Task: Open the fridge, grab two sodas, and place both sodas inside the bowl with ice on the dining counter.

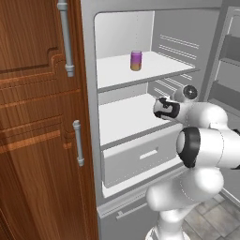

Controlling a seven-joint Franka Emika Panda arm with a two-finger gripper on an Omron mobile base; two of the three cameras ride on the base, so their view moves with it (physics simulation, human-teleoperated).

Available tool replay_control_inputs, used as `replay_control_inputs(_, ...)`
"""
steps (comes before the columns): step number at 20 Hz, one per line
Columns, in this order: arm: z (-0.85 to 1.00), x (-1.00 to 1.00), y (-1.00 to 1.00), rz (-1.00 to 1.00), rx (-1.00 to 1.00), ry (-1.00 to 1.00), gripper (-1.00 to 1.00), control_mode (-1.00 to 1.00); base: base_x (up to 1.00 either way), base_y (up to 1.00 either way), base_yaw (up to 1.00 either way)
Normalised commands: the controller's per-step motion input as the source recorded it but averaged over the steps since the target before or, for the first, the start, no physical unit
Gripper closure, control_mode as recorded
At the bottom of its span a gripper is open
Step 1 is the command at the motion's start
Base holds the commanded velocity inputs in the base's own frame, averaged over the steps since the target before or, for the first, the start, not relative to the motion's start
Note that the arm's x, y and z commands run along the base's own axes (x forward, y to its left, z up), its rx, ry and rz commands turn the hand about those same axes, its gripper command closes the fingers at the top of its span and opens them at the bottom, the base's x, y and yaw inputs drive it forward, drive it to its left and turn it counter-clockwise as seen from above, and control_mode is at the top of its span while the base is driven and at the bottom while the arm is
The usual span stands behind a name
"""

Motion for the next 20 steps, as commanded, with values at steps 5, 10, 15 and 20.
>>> replay_control_inputs(5,-0.18,0.2,0.0,0.0,0.0,0.02,-1.0,-1.0,0.0,0.0,0.0)
replay_control_inputs(10,-0.25,0.13,-0.07,0.0,0.0,0.0,-1.0,-1.0,0.0,0.0,0.0)
replay_control_inputs(15,-0.21,0.15,-0.13,0.0,0.0,0.0,-1.0,-1.0,0.0,0.0,0.0)
replay_control_inputs(20,-0.17,0.15,-0.09,0.0,0.0,0.02,-1.0,-1.0,0.0,0.0,0.0)
